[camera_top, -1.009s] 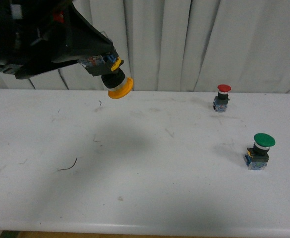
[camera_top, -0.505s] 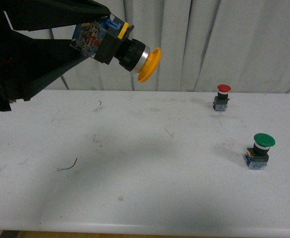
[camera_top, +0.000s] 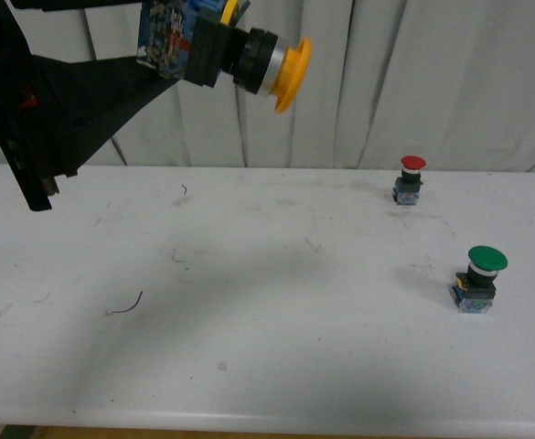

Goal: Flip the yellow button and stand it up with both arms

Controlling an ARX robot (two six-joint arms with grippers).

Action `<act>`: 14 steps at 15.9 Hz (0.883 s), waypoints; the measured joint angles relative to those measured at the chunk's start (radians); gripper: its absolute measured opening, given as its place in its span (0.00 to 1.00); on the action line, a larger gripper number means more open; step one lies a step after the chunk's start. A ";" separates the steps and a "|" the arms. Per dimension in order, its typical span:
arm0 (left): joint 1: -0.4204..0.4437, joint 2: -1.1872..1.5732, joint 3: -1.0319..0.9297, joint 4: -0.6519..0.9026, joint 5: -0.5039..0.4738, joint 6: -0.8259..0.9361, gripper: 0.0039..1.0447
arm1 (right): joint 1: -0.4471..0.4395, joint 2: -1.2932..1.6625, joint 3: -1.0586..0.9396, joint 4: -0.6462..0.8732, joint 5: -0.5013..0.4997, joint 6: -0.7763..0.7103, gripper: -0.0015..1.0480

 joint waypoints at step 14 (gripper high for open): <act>0.004 0.030 -0.017 0.029 -0.010 -0.045 0.33 | -0.065 0.763 0.134 0.796 -0.153 0.129 0.94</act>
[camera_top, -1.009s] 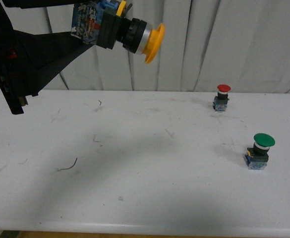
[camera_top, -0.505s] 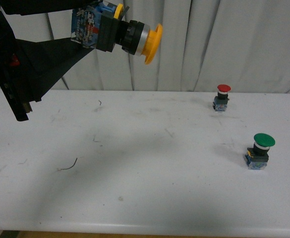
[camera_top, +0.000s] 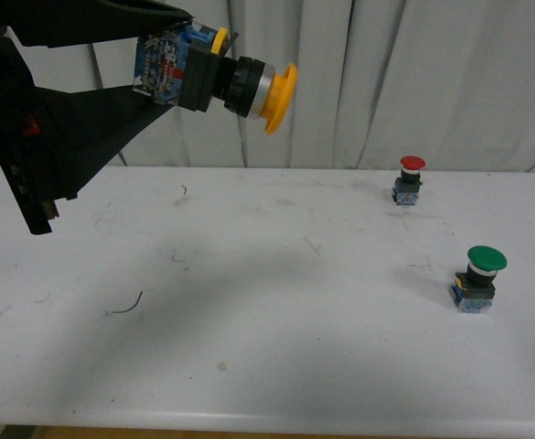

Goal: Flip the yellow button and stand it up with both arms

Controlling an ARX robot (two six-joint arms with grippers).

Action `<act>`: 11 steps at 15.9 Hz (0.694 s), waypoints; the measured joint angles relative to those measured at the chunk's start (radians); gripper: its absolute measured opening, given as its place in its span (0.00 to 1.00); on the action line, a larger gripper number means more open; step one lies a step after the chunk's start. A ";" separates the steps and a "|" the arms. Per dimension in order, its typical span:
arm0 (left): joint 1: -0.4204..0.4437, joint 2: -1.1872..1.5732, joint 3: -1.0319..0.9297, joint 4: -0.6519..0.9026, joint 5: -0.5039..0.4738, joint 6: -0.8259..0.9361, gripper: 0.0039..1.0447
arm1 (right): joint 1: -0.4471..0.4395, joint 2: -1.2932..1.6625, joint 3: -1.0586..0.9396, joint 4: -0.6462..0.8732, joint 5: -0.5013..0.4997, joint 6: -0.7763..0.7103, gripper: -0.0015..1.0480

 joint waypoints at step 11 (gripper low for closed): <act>-0.087 -0.040 -0.006 -0.007 -0.065 0.000 0.33 | 0.328 0.984 0.402 0.490 -0.354 1.174 0.94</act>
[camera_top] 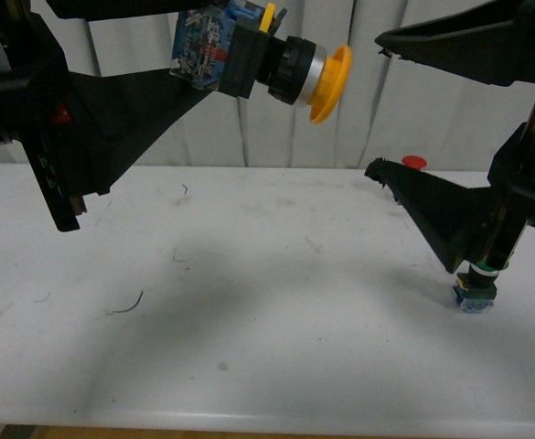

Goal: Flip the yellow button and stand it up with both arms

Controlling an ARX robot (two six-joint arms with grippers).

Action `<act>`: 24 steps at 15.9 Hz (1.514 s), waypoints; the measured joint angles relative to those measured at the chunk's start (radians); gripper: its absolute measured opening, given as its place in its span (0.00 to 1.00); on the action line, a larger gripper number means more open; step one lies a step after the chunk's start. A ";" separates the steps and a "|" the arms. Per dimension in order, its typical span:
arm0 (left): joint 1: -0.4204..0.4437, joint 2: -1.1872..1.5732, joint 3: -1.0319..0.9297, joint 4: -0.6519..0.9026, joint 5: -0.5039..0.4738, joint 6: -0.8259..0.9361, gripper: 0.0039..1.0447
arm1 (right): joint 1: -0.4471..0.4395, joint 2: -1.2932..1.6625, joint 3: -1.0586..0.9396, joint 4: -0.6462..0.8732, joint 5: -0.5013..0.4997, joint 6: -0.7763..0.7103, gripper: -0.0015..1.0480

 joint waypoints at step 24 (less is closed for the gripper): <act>0.001 0.019 -0.015 0.067 0.007 -0.028 0.33 | 0.157 0.068 0.171 0.005 0.037 0.216 0.94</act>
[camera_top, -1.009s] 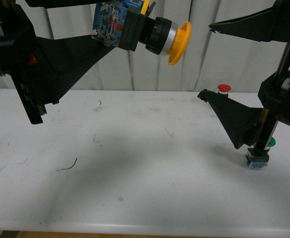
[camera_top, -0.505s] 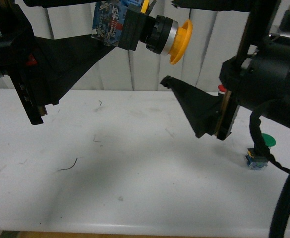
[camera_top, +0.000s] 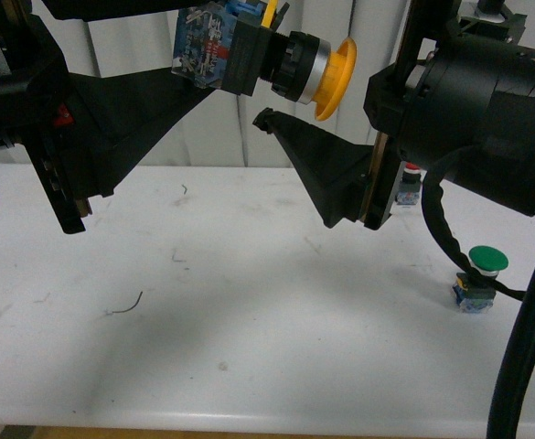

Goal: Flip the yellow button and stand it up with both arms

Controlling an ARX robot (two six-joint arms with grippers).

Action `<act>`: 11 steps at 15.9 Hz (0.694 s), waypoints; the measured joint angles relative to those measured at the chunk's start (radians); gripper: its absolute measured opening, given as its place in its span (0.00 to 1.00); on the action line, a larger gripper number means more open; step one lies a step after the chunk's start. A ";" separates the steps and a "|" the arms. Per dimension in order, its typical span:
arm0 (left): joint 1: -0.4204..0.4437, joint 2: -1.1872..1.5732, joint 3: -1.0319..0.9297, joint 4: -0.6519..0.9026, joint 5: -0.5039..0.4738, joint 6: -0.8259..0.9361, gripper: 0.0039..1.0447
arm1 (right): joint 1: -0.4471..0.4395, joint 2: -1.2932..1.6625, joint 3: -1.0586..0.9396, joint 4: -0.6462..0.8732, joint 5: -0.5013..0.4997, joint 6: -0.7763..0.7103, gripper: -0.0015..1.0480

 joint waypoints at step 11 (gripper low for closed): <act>0.011 0.014 -0.019 0.064 0.020 -0.039 0.33 | 0.018 0.015 0.032 0.002 -0.027 0.023 0.27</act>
